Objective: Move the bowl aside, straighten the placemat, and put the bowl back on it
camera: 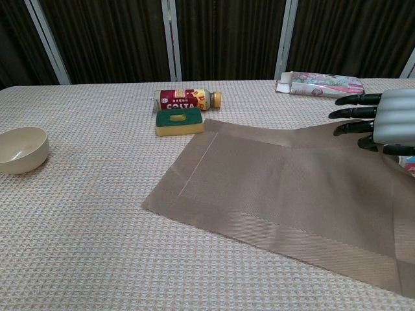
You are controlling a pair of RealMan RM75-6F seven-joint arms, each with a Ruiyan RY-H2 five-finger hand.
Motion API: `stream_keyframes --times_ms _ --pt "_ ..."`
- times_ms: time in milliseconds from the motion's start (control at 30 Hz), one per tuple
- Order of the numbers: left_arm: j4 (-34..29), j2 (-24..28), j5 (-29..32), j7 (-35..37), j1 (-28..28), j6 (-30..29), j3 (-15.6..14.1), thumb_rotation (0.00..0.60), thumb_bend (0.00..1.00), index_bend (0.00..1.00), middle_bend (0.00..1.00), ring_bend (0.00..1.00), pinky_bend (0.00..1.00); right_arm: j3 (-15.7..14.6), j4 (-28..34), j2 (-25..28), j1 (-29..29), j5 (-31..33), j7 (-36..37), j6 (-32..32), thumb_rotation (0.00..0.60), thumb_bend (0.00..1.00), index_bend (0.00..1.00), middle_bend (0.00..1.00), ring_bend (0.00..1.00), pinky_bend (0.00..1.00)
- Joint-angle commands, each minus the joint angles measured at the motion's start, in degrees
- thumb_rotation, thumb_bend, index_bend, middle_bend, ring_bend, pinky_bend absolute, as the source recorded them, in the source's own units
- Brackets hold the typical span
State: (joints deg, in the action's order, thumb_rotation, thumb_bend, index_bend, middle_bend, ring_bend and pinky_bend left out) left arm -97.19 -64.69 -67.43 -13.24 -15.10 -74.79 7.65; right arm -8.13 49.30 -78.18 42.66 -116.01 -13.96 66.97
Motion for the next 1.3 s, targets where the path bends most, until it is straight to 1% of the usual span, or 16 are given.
stream_keyframes --times_ms 33,67,133,167,200,233,267,300,433,500,600,633,733,867,1033,1300 --pt "0.23 -0.12 0.17 -0.12 -0.09 0.19 0.02 0.6 0.1 0.0 0.0 0.0 0.0 0.74 -3.89 -2.78 1.94 -0.97 -0.31 0.32 0.6 0.39 0.67 0.16 0.0 0.0" --pt "0.32 -0.19 0.23 -0.18 -0.15 0.31 0.0 0.6 0.1 0.0 0.0 0.0 0.0 0.88 -4.86 -3.42 2.22 -1.0 -0.15 0.64 0.6 0.35 0.66 0.16 0.0 0.0" --pt "0.45 -0.31 0.29 -0.27 -0.22 0.47 -0.03 0.6 0.1 0.0 0.0 0.0 0.0 1.13 -6.3 -4.33 2.53 -0.94 0.18 1.32 0.6 0.18 0.55 0.13 0.0 0.0" --pt "0.49 -0.35 0.29 -0.31 -0.24 0.5 -0.05 0.6 0.1 0.0 0.0 0.0 0.0 1.28 -6.81 -4.62 2.62 -0.88 0.25 1.63 0.6 0.11 0.44 0.1 0.0 0.0" --pt "0.56 -0.41 0.23 -0.43 -0.26 0.55 -0.12 0.6 0.1 0.0 0.0 0.0 0.0 1.92 -7.83 -5.23 2.62 -0.41 0.33 2.56 0.6 0.03 0.25 0.06 0.0 0.0" --pt "0.58 -0.44 0.19 -0.48 -0.26 0.56 -0.16 0.6 0.1 0.0 0.0 0.0 0.0 2.33 -8.32 -5.55 2.5 0.0 0.34 3.04 0.6 0.0 0.13 0.03 0.0 0.0" --pt "0.6 -0.49 0.08 -0.58 -0.26 0.56 -0.25 0.6 0.1 0.0 0.0 0.0 0.0 3.63 -9.18 -6.2 1.91 1.46 0.11 4.13 0.6 0.0 0.04 0.0 0.0 0.0" --pt "0.61 -0.51 0.01 -0.62 -0.26 0.56 -0.31 0.6 0.1 0.0 0.0 0.0 0.0 4.51 -9.38 -6.51 1.43 2.52 0.09 4.83 0.6 0.0 0.0 0.0 0.0 0.0" --pt "0.68 -0.57 -0.75 -0.49 -0.29 0.65 -0.64 0.6 0.09 0.0 0.0 0.0 0.0 9.41 -7.54 -7.27 -2.44 9.38 1.14 9.35 0.6 0.0 0.0 0.0 0.0 0.0" --pt "0.79 -0.59 -1.47 -0.23 -0.37 0.78 -0.87 0.6 0.1 0.0 0.0 0.0 0.0 10.81 -5.34 -6.63 -4.15 11.7 1.71 11.12 0.6 0.0 0.0 0.0 0.0 0.0" --pt "1.04 -0.73 -3.19 0.54 -0.56 0.96 -1.35 0.6 0.1 0.0 0.0 0.0 0.0 13.1 1.89 -4.23 -8.23 17.28 4.99 12.85 0.6 0.0 0.0 0.0 0.0 0.0" --pt "1.21 -0.86 -4.18 0.97 -0.68 0.99 -1.57 0.6 0.1 0.0 0.0 0.0 0.0 13.54 5.86 -2.66 -10.02 19.36 6.4 13.15 0.6 0.0 0.0 0.0 0.0 0.0" --pt "2.12 -1.46 -7.52 2.46 -1.12 0.85 -2.23 0.6 0.1 0.0 0.0 0.0 0.0 13.18 14.93 1.96 -13.23 22.19 7.7 13.06 0.6 0.0 0.0 0.0 0.0 0.0" --pt "5.32 -3.45 -13.99 6.31 -2.01 -0.27 -3.2 0.6 0.1 0.0 0.0 0.0 0.0 12.19 25.58 8.16 -17.11 24.66 6.4 13.85 0.6 0.0 0.0 0.0 0.0 0.0" --pt "10.29 -6.81 -20.8 8.63 -4.67 0.53 -4.49 0.6 0.1 0.07 0.0 0.0 0.0 10.95 38.49 13.0 -22.59 28.89 7.2 15.84 0.6 0.0 0.0 0.0 0.0 0.0" --pt "17.19 -13.36 -27.91 10.55 -10.66 4.93 -5.86 0.6 0.12 0.22 0.0 0.0 0.0 8.51 46.66 14.29 -28.27 29.64 7.14 19.58 0.6 0.0 0.0 0.0 0.0 0.0"
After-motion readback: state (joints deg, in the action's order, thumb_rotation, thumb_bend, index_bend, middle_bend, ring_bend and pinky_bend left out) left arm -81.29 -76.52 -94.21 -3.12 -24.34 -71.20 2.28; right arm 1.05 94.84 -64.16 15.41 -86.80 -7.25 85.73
